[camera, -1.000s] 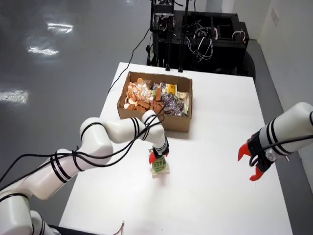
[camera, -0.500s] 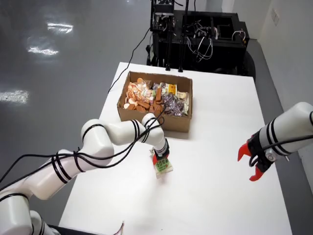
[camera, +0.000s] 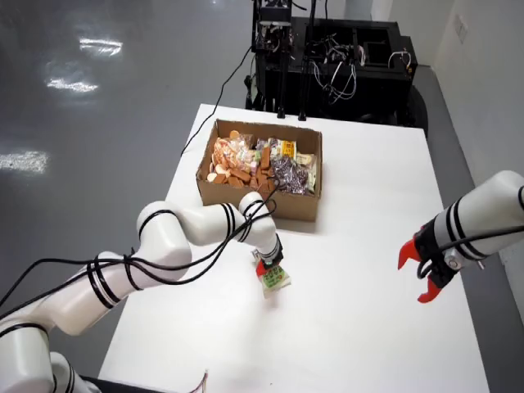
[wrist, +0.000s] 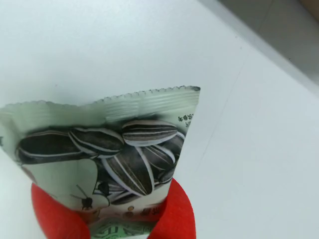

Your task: Grasp a snack and put it in the bin.

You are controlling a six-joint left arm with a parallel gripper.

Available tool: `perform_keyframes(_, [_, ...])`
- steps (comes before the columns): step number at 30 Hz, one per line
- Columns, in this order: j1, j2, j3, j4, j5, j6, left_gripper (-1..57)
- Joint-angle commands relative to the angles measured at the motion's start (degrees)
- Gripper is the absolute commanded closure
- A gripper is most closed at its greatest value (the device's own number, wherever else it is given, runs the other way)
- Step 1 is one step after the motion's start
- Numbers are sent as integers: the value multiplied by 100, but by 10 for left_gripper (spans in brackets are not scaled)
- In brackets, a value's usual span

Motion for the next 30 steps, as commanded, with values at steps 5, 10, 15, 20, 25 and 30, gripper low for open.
perform_keyframes(5, [-111,0,-155,88,273,-233,447])
perform_keyframes(10, [-143,0,-383,165,484,-344,462])
perform_keyframes(15, [-154,0,-703,231,740,-412,483])
perform_keyframes(20, [-124,0,-1180,258,1013,-461,494])
perform_keyframes(25, [-49,0,-1787,289,1253,-526,494])
perform_keyframes(30, [55,9,-2377,333,1383,-608,496])
